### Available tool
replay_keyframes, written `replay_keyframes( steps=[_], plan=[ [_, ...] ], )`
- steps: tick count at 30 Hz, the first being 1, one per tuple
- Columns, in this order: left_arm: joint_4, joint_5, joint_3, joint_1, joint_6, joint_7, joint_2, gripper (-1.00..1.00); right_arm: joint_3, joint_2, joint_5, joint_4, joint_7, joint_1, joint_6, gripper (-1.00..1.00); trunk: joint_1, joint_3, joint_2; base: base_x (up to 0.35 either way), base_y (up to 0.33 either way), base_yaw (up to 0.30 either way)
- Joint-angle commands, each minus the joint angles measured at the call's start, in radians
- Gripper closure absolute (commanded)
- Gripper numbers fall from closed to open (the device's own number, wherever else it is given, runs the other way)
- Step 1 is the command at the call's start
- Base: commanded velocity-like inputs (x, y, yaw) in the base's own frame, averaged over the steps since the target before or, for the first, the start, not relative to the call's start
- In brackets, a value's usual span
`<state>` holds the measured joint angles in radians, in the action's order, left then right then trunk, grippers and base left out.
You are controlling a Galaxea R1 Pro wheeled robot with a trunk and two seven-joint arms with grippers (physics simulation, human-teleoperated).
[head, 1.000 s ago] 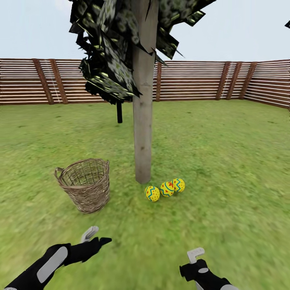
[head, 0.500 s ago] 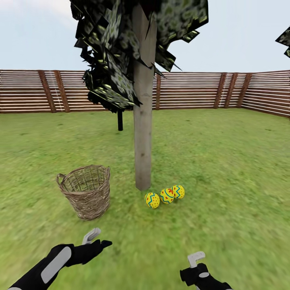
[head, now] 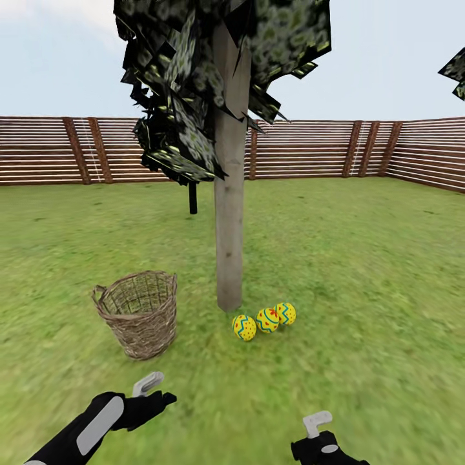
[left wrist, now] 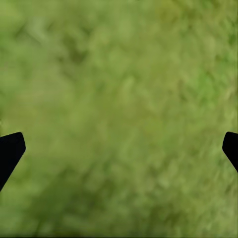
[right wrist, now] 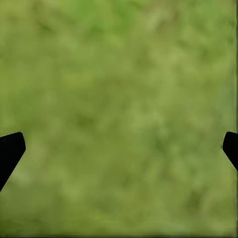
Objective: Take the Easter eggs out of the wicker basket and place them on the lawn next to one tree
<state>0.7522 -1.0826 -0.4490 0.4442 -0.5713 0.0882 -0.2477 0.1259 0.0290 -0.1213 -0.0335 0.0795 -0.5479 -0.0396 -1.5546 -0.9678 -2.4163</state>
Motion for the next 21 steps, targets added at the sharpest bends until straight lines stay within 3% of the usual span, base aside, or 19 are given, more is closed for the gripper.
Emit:
replay_keyframes(
  steps=[1, 5, 11, 13, 16, 21],
  plan=[
    [0.0, -0.01, -0.005, 0.001, 0.0, 0.011, 0.0, -1.0, 0.005, -0.001, -0.01, 0.003, 0.006, 0.0, -0.001, -1.0, 0.004, 0.002, 0.007, 0.0, 0.0, 0.0],
    [-0.005, 0.025, -0.004, 0.001, 0.001, 0.014, 0.002, -1.0, 0.005, -0.004, -0.013, 0.026, 0.006, 0.029, -0.002, -1.0, 0.019, 0.015, 0.035, 0.0, 0.0, 0.0],
    [-0.019, 0.036, -0.006, 0.0, 0.003, 0.015, 0.002, -1.0, 0.005, -0.003, -0.016, 0.029, 0.005, 0.051, -0.001, -1.0, 0.042, 0.034, 0.077, 0.0, 0.0, 0.0],
    [-0.065, 0.038, -0.006, -0.001, 0.023, 0.015, 0.007, -1.0, 0.005, 0.0, -0.015, 0.03, 0.005, 0.056, -0.001, -1.0, 0.05, 0.04, 0.091, 0.0, 0.0, 0.0],
    [-0.165, 0.039, -0.007, 0.0, 0.095, 0.015, 0.035, -1.0, 0.005, 0.001, -0.015, 0.035, 0.005, 0.078, -0.001, -1.0, 0.062, 0.049, 0.112, 0.0, 0.0, 0.0],
    [-0.213, 0.039, -0.007, 0.0, 0.127, 0.027, 0.053, -1.0, 0.005, -0.001, -0.01, 0.036, 0.005, 0.091, -0.002, -1.0, 0.081, 0.065, 0.147, 0.0, 0.0, 0.0]
  ],
)
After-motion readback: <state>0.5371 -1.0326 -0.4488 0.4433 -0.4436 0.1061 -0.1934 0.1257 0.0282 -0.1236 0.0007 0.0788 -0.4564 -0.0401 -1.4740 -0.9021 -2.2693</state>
